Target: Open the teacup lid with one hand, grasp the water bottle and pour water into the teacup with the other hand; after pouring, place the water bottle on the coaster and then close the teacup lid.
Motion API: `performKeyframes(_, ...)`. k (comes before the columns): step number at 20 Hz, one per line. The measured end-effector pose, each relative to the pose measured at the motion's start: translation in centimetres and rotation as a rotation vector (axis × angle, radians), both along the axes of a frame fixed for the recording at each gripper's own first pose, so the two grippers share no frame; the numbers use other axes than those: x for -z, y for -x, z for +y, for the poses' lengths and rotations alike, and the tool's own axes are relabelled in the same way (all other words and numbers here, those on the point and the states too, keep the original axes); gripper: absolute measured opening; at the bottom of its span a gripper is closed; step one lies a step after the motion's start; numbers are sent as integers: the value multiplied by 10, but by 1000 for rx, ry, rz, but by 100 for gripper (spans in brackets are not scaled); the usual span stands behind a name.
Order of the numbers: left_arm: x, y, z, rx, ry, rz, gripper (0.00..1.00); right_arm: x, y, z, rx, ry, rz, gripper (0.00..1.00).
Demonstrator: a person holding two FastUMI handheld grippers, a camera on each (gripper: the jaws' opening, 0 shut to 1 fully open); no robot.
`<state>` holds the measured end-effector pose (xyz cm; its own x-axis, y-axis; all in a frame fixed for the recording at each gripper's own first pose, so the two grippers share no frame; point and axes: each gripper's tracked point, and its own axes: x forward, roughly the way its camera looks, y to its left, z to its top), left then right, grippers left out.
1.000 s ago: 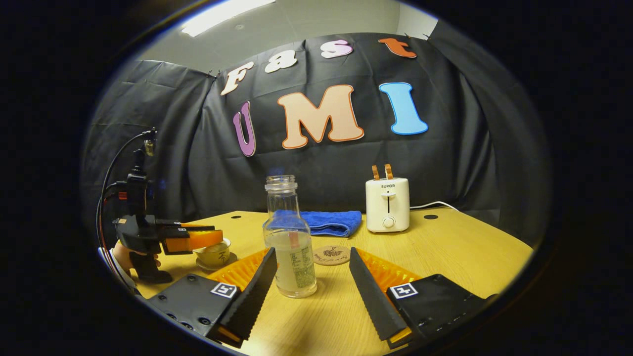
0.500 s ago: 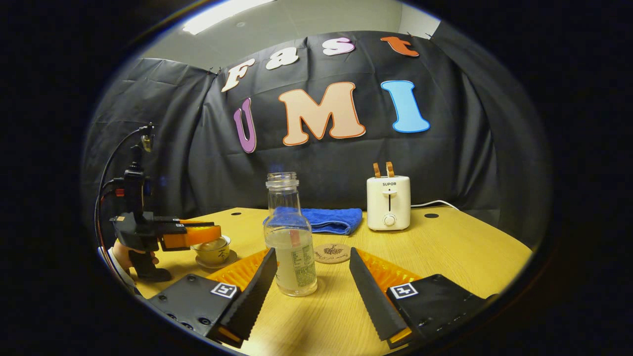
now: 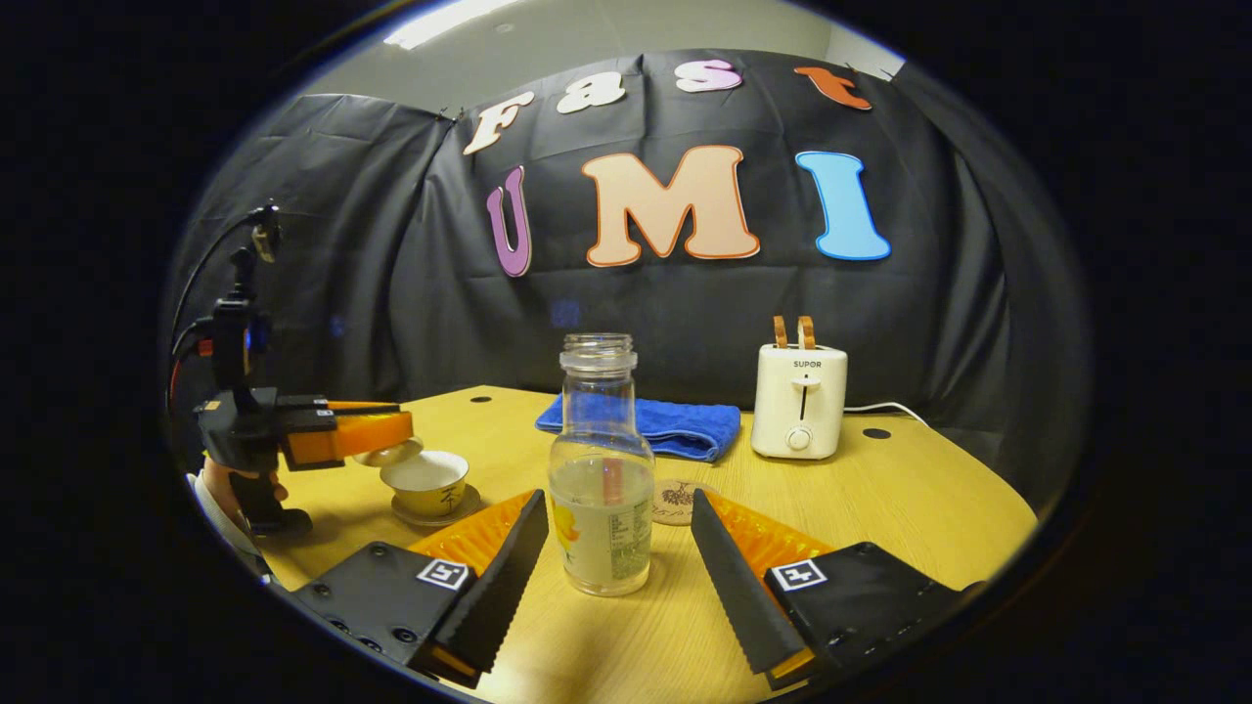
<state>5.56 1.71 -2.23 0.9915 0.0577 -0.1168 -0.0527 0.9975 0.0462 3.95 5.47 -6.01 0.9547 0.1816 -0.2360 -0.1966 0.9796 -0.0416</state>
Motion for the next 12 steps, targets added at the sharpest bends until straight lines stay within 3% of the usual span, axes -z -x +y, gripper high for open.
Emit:
performKeyframes(6, -6, 22, 19, -42, -8, -17, 28, 15, -14, 13, -14, 37, 68, 92)
performKeyframes(11, -6, 31, 27, -54, -10, -26, 28, 20, -20, 15, -3, 56, 92, 99)
performKeyframes(12, -6, 31, 28, -55, -10, -25, 28, 22, -22, 14, 0, 62, 97, 95)
